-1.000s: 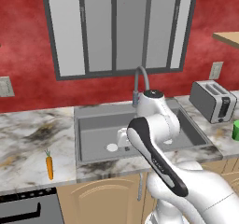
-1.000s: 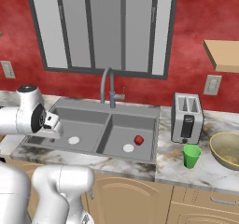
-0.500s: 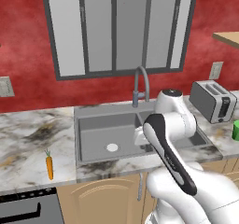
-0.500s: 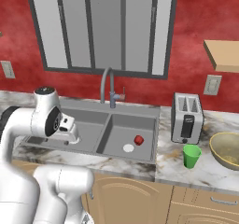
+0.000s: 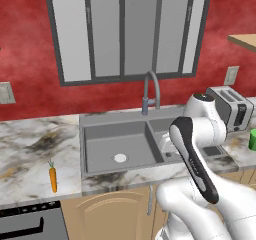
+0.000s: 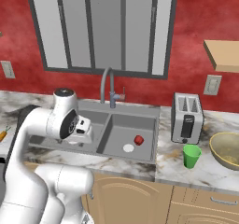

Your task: Remove the bell pepper and carrot from the sink. Then move the bowl and cup from the counter to the sink for washing.

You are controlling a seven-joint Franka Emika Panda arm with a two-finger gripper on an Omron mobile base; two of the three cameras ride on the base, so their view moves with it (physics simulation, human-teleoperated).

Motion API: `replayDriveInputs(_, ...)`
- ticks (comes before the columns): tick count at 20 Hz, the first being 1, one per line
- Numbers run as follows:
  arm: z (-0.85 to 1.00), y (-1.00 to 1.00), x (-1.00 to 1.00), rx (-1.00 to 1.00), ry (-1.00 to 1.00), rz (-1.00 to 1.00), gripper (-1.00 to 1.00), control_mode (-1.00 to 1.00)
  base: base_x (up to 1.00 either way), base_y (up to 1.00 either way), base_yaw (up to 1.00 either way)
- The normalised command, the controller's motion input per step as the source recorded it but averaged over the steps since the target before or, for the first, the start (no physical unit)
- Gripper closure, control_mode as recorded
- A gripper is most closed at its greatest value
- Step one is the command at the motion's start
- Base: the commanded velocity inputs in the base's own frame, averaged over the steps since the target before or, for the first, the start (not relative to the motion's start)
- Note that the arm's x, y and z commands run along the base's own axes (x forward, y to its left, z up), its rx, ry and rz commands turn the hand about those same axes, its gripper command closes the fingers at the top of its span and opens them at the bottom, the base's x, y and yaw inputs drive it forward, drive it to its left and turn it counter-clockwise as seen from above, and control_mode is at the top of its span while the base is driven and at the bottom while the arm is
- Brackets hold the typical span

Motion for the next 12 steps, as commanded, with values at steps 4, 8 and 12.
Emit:
replayDriveInputs(4, 0.03, -0.50, 0.05, 0.04, 0.00, 0.01, -1.00, -1.00, 0.00, 0.00, 0.00)
replayDriveInputs(8, 0.01, -0.50, 0.08, 0.03, 0.00, 0.01, -1.00, -1.00, 0.00, 0.00, 0.00)
replayDriveInputs(12, 0.00, -0.46, 0.14, 0.00, 0.00, 0.03, -1.00, -1.00, 0.00, 0.00, 0.00)
